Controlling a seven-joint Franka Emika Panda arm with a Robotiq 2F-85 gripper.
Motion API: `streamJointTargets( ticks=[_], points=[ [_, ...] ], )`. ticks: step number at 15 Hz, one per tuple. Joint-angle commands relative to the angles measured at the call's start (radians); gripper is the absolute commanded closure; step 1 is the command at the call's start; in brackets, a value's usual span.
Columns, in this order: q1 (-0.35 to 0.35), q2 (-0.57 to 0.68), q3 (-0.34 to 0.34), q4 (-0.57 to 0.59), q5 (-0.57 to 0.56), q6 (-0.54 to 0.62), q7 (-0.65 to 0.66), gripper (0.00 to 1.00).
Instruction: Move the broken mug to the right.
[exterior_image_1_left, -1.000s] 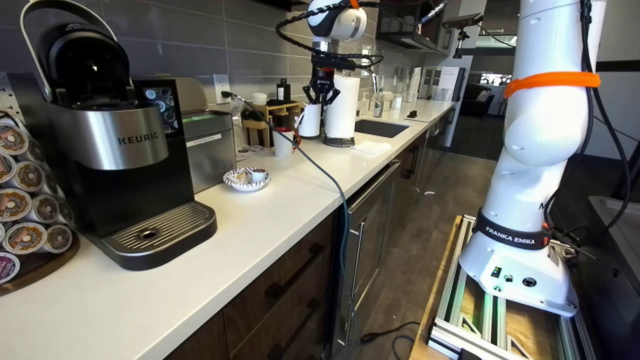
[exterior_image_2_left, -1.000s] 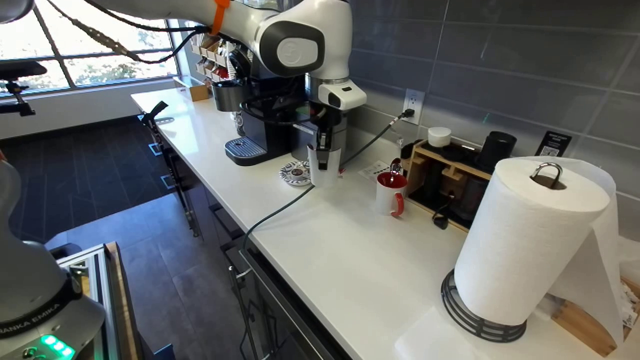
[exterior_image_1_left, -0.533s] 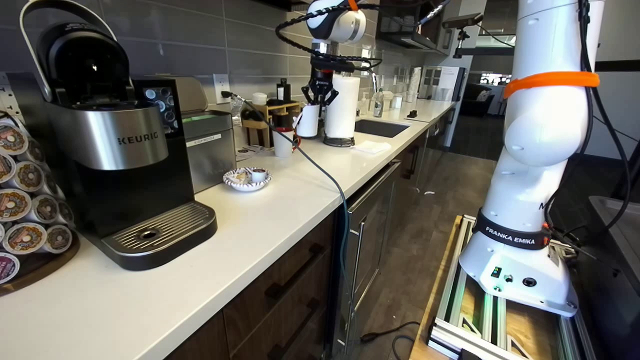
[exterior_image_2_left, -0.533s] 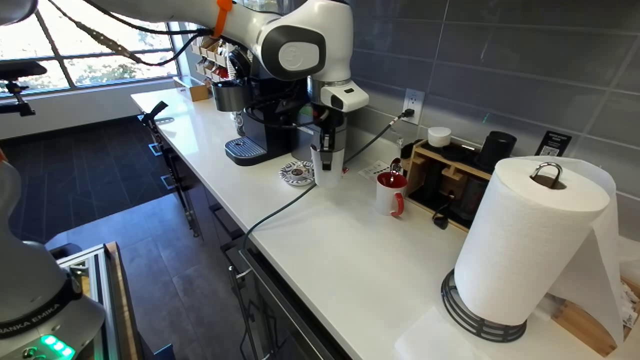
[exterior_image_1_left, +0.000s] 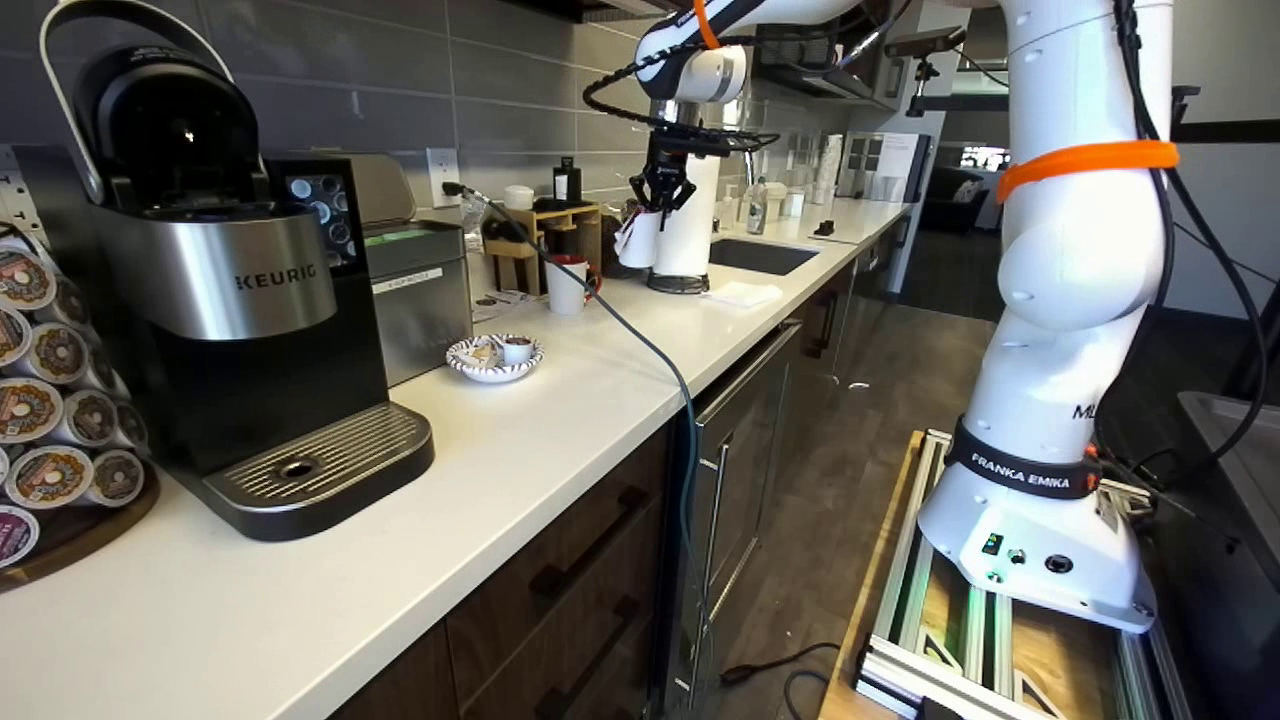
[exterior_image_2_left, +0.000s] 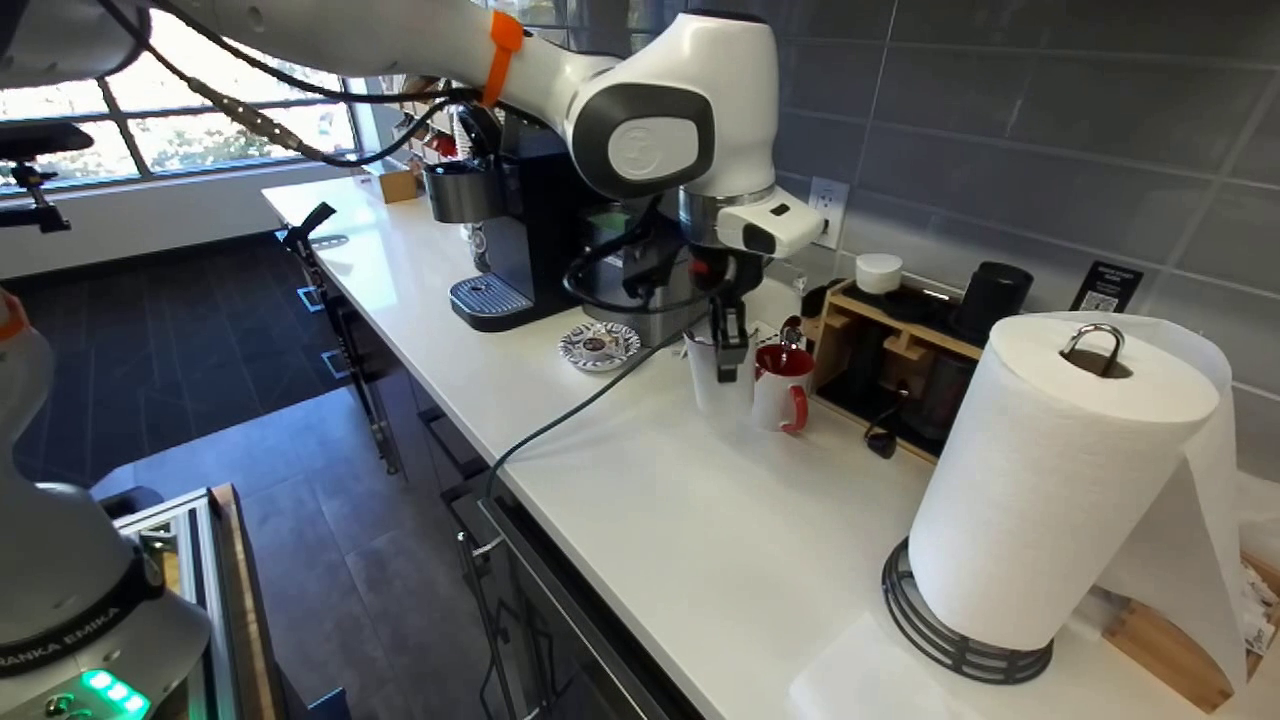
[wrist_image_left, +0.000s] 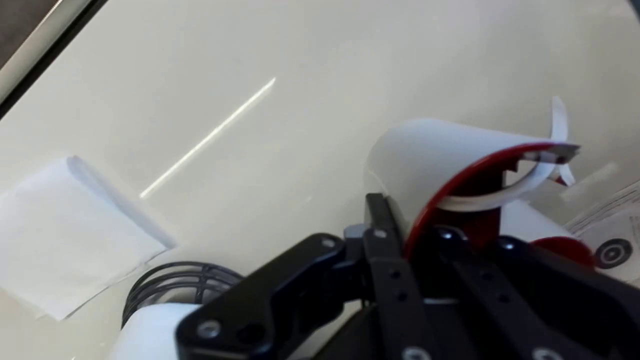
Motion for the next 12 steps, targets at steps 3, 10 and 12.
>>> streamJointTargets(
  ticks=[3, 10, 12],
  points=[
    [-0.06, 0.164, -0.009, 0.205, -0.064, 0.009, -0.204, 0.97],
    [-0.102, 0.256, 0.043, 0.295, -0.078, 0.02, -0.462, 0.97],
    [-0.119, 0.273, 0.057, 0.297, -0.074, 0.014, -0.522, 0.97]
  ],
)
